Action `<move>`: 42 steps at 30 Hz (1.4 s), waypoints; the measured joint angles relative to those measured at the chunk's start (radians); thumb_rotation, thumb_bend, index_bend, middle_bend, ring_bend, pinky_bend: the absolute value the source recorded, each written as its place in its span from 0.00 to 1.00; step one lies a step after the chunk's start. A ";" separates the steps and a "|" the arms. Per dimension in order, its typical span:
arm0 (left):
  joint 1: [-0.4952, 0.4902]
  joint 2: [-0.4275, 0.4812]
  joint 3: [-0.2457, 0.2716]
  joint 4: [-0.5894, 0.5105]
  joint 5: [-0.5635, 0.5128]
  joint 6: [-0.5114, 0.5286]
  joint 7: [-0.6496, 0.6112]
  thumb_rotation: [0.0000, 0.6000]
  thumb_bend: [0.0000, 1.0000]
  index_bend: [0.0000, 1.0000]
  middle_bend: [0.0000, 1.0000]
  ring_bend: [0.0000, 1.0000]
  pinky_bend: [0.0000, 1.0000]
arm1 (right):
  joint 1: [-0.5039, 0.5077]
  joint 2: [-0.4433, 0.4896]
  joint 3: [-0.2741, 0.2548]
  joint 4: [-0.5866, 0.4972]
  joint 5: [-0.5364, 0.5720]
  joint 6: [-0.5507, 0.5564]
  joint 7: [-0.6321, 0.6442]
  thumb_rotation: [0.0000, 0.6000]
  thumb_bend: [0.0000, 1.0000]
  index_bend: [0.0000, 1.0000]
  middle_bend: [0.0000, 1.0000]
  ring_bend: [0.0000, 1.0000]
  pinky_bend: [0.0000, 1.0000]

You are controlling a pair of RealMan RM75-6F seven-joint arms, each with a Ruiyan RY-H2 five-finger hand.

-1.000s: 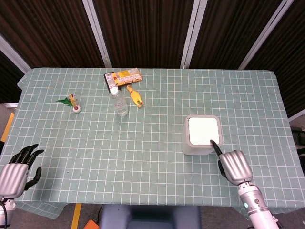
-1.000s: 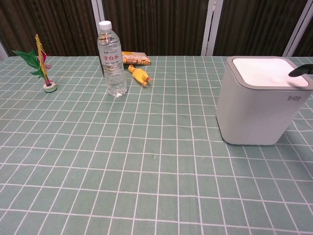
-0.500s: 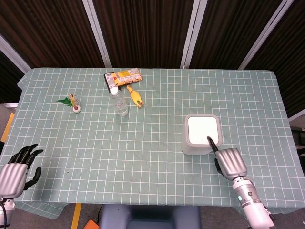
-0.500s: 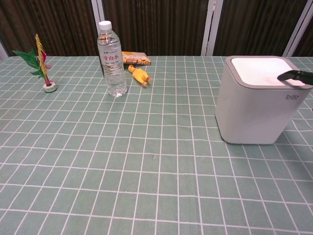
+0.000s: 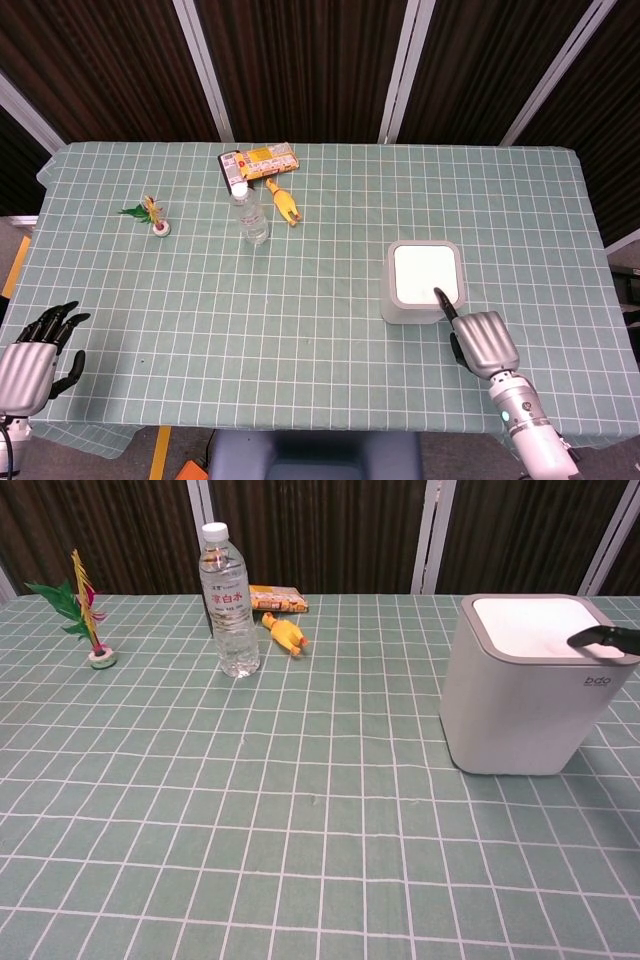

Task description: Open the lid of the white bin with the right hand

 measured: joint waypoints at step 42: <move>0.004 -0.007 0.006 -0.007 0.008 0.007 0.029 1.00 0.50 0.23 0.12 0.13 0.29 | -0.367 0.066 -0.088 0.511 -0.649 0.539 0.713 1.00 0.09 0.00 0.00 0.00 0.08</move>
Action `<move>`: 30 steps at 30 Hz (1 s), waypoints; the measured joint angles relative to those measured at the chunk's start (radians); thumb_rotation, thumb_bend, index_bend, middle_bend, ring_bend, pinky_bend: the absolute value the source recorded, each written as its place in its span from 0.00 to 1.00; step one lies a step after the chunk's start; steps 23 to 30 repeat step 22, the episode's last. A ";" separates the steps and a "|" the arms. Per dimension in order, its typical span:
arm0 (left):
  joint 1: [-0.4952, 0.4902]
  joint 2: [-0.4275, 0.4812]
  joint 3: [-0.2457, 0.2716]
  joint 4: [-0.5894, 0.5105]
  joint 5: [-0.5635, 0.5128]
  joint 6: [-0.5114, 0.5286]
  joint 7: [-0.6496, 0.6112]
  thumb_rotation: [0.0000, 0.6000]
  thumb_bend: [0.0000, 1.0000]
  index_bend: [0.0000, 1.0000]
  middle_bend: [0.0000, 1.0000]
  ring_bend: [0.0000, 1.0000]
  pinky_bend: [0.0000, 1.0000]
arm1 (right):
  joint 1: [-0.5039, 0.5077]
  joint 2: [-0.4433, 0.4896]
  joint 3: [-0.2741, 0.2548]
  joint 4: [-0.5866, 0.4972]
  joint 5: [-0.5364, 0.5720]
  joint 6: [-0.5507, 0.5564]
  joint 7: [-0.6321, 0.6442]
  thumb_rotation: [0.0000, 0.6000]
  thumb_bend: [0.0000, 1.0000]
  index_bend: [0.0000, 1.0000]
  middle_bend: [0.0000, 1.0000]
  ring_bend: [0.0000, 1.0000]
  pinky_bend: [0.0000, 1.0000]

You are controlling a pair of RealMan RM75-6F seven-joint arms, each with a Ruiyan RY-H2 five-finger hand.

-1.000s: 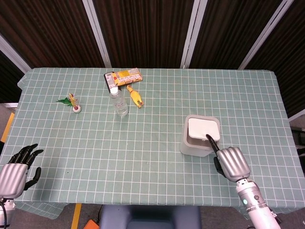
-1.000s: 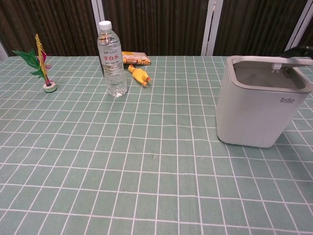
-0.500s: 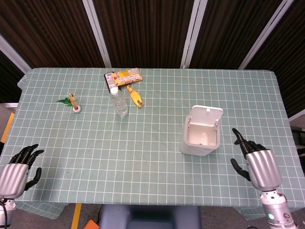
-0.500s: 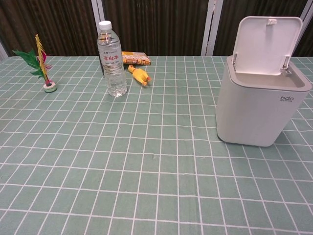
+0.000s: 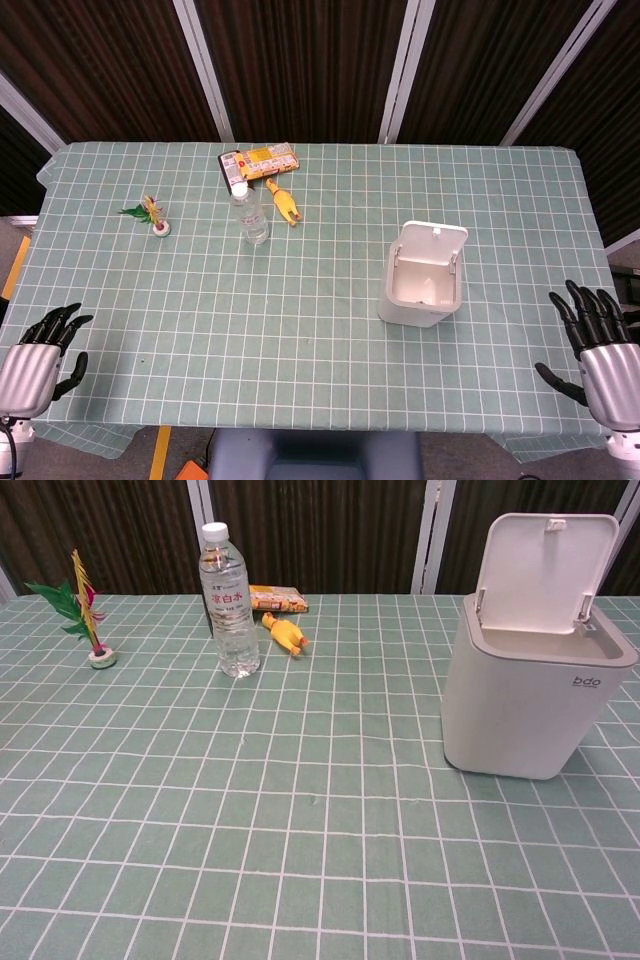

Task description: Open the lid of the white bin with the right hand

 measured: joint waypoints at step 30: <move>0.000 0.003 -0.007 0.002 -0.018 -0.007 0.000 1.00 0.50 0.23 0.12 0.13 0.29 | 0.000 -0.020 0.019 -0.031 0.107 -0.172 -0.146 1.00 0.06 0.00 0.00 0.00 0.00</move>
